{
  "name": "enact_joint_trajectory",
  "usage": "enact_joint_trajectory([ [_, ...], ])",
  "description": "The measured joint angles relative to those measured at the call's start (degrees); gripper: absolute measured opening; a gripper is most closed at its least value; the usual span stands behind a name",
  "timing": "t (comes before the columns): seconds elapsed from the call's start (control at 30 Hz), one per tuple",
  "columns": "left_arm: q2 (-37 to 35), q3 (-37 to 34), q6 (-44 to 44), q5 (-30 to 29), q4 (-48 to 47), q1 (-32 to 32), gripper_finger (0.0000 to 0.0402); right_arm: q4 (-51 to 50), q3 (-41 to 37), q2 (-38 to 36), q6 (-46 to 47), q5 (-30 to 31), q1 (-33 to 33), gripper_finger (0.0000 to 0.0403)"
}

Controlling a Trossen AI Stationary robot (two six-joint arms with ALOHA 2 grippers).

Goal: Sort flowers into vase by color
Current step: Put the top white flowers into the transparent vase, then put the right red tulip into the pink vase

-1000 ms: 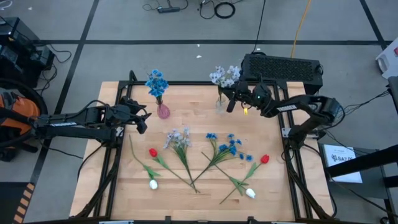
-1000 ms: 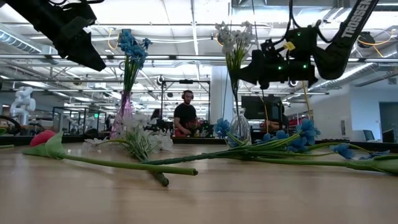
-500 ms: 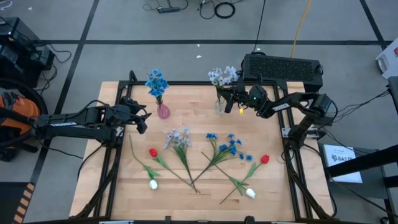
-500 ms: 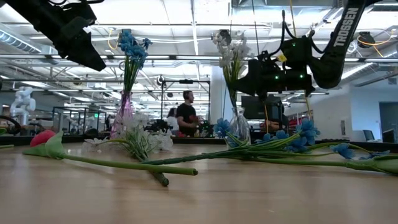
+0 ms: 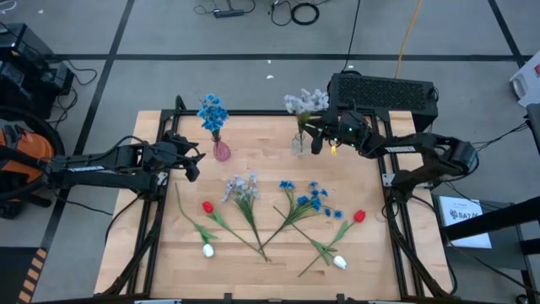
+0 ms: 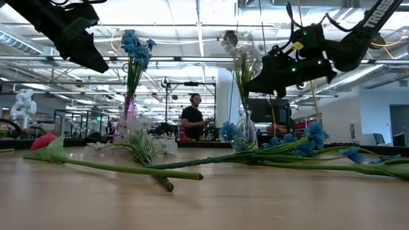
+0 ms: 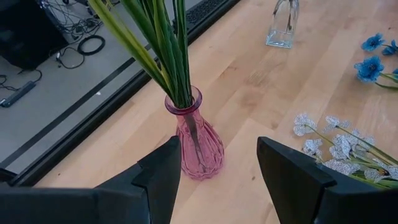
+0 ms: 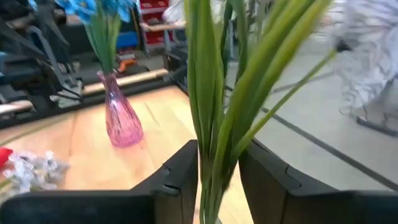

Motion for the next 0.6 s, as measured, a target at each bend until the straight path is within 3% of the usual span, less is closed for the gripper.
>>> enact_joint_trajectory([
  [0.33, 0.0, 0.0, -0.3, 0.0, 0.0, 0.0, 0.0217, -12.0, 0.0, -9.2, 0.0, 0.1, 0.0, 0.0149],
  [0.6, 0.0, 0.0, -0.4, 0.0, 0.0, 0.0, 0.0217, -26.1, 0.0, -17.9, 1.7, 0.1, 0.1, 0.0139],
])
